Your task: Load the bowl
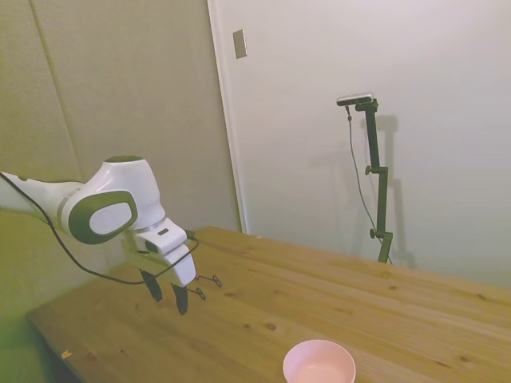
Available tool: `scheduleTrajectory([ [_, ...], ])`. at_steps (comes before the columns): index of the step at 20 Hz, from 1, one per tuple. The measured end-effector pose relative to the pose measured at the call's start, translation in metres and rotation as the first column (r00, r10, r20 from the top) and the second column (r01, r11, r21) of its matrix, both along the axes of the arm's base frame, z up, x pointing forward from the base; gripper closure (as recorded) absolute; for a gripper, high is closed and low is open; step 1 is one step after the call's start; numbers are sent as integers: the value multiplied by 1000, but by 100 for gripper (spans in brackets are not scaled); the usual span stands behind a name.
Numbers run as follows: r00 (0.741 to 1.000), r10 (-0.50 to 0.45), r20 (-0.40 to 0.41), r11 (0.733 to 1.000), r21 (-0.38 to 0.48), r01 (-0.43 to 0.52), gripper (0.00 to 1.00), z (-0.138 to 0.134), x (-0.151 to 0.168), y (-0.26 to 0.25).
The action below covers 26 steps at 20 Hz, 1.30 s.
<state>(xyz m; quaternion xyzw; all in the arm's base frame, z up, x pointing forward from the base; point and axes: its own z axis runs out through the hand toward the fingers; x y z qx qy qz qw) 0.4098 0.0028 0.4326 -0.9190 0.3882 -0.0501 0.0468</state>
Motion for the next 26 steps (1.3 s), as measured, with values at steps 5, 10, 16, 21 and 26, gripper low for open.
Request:
scheduleTrajectory([
  [5, 999, -39, 13, 996, -74, 40, 0, 21, 8, -32],
  [10, 989, -146, 30, 977, -156, 148, 0, 46, 9, -109],
  [16, 958, -286, 27, 939, -193, 286, 0, 30, -4, -201],
  [21, 947, -318, 45, 919, -230, 319, 0, 22, 6, -228],
  [26, 944, -320, 77, 914, -237, 329, 0, 3, 17, -245],
])
